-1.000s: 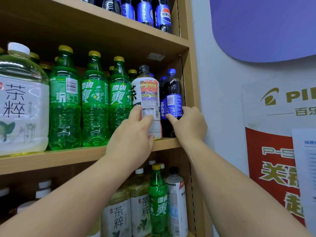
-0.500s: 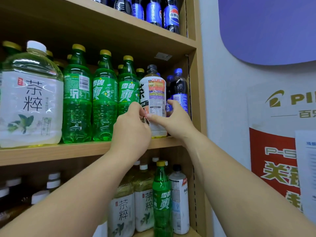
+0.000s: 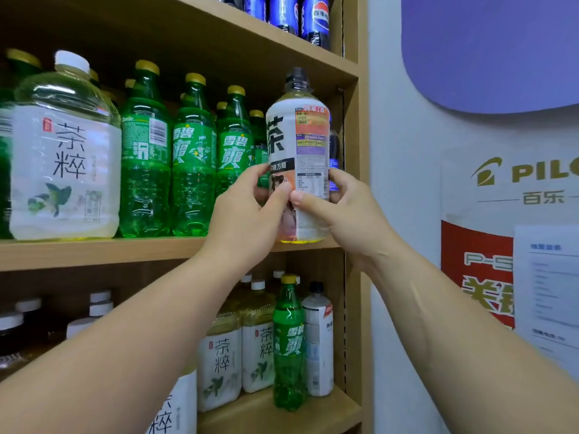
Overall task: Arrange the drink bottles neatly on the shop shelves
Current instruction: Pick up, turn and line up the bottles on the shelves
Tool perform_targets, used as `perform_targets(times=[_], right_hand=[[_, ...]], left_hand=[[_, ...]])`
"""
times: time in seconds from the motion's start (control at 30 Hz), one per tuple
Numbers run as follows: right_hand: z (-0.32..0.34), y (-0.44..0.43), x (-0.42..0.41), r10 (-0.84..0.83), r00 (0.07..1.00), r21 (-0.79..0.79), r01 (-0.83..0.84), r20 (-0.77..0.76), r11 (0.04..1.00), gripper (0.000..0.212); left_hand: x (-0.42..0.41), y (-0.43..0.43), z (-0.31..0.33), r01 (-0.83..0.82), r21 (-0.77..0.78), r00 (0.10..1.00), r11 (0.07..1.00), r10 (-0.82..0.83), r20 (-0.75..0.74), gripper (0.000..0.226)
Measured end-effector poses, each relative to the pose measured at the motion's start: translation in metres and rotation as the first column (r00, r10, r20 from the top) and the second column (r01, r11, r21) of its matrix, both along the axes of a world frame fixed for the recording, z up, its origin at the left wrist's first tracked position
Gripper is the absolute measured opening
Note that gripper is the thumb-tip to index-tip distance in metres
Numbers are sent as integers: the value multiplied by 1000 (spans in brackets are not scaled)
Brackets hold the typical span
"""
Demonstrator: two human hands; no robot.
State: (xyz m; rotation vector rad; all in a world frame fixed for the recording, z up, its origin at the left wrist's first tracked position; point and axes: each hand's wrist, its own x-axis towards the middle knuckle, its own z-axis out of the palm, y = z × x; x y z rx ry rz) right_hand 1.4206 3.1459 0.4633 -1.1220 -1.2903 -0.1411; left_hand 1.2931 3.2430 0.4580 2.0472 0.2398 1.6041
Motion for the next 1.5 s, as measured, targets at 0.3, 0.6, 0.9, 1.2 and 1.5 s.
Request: perform_targets(times=[0.3, 0.6, 0.9, 1.2, 1.5], right_hand=[[-60, -55, -36, 219, 975, -94, -220, -29, 971, 47], [-173, -35, -91, 373, 921, -286, -390, -116, 875, 63], [-287, 13, -221, 466, 831, -418, -556, -305, 718, 85], [-379, 40, -400, 431, 786, -596, -618, -444, 512, 97], [-422, 85, -546, 538, 723, -693, -649, -433, 315, 97]], left_hand=[[-47, -31, -34, 441, -65, 896, 895, -443, -32, 43], [-134, -21, -140, 300, -153, 934, 942, -322, -153, 72], [-280, 4, -259, 99, -450, 949, 887, -221, -226, 76], [-476, 0, -340, -98, -605, 915, 790, -167, -366, 86], [-640, 11, -389, -251, -683, 931, 686, -22, -364, 81]])
